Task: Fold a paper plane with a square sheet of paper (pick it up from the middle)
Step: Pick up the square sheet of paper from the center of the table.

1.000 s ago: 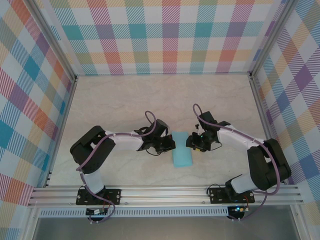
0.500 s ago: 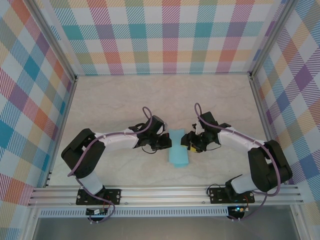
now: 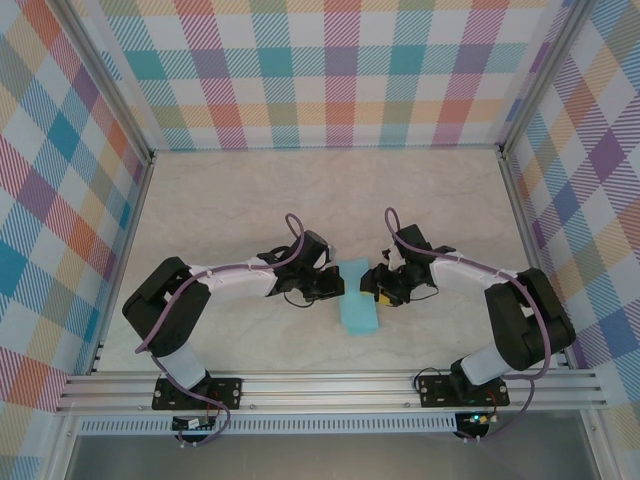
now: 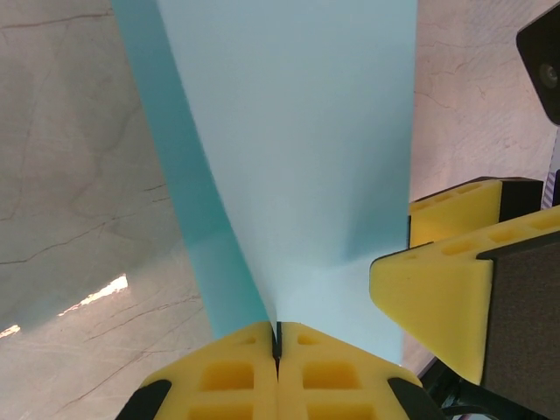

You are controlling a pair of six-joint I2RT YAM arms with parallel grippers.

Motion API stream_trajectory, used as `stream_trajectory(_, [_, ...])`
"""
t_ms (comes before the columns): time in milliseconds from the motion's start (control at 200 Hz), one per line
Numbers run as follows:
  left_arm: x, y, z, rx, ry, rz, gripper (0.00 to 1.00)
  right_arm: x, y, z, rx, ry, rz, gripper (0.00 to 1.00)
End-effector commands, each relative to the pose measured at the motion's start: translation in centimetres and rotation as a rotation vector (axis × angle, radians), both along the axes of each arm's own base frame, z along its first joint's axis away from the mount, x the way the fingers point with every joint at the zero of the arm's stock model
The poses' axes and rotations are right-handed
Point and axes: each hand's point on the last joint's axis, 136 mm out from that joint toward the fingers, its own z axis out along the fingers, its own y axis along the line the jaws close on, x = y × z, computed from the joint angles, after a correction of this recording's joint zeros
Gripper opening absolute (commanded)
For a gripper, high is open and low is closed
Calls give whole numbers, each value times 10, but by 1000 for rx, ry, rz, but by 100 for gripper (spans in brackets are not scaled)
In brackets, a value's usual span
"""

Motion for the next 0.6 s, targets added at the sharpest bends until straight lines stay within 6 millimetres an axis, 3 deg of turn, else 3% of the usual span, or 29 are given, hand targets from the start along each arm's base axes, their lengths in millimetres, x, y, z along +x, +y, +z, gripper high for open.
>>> stream_trajectory(0, [5, -1, 10, -24, -19, 11, 0, 2, -3, -2, -41, -16, 20, 52])
stream_trajectory(145, [5, -2, 6, -26, -12, 11, 0, -1, 16, -2, 86, 10, 67, 48])
stream_trajectory(240, [5, -3, 3, -26, -6, 14, 0, 1, 19, -4, 99, 10, 65, 42])
stream_trajectory(400, [5, -2, 5, -36, -7, 22, 0, 4, 23, 10, 134, -19, 78, 33])
stream_trajectory(595, [10, 2, 25, -59, -40, 35, 0, 4, 24, 32, 156, -53, 76, 24])
